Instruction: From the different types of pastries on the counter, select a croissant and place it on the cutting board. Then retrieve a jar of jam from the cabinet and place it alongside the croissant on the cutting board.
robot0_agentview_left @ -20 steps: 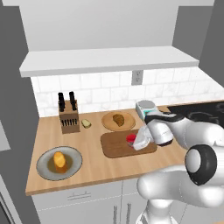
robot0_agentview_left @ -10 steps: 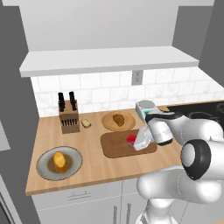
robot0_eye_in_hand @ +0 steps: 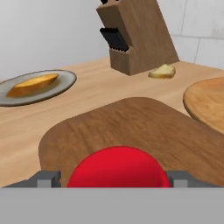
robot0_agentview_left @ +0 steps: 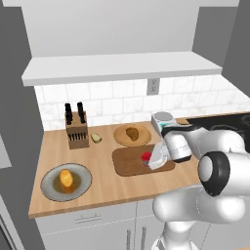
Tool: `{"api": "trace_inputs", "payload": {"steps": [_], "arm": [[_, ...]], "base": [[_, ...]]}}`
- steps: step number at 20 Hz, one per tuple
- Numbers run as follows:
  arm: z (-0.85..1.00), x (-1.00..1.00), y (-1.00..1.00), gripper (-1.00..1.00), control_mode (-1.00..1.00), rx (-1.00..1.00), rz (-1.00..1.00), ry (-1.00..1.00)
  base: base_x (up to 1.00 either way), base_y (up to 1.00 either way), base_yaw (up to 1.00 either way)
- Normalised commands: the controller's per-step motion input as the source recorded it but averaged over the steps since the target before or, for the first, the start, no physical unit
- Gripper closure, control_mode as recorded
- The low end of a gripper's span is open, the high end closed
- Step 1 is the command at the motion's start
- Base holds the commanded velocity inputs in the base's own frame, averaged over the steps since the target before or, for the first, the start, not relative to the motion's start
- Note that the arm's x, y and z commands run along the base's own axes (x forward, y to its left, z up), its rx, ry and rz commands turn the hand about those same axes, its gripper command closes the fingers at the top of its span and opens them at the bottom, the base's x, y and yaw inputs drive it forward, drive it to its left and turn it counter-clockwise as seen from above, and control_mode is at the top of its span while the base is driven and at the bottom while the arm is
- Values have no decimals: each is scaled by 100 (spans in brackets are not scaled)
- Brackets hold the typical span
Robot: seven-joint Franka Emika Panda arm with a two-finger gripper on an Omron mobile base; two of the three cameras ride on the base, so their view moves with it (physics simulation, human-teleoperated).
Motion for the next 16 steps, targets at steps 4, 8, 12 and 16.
{"api": "trace_inputs", "payload": {"steps": [4,8,12,16], "arm": [[0,-8,27,-100,-100,-3,1,-17],[9,-59,12,-100,-100,-3,-1,-17],[69,-76,3,-100,-100,-7,-11,-19],[91,-65,24,-100,-100,-12,-37,-5]], "base": [[0,0,0],[0,0,0],[0,0,0],[0,0,0]]}}
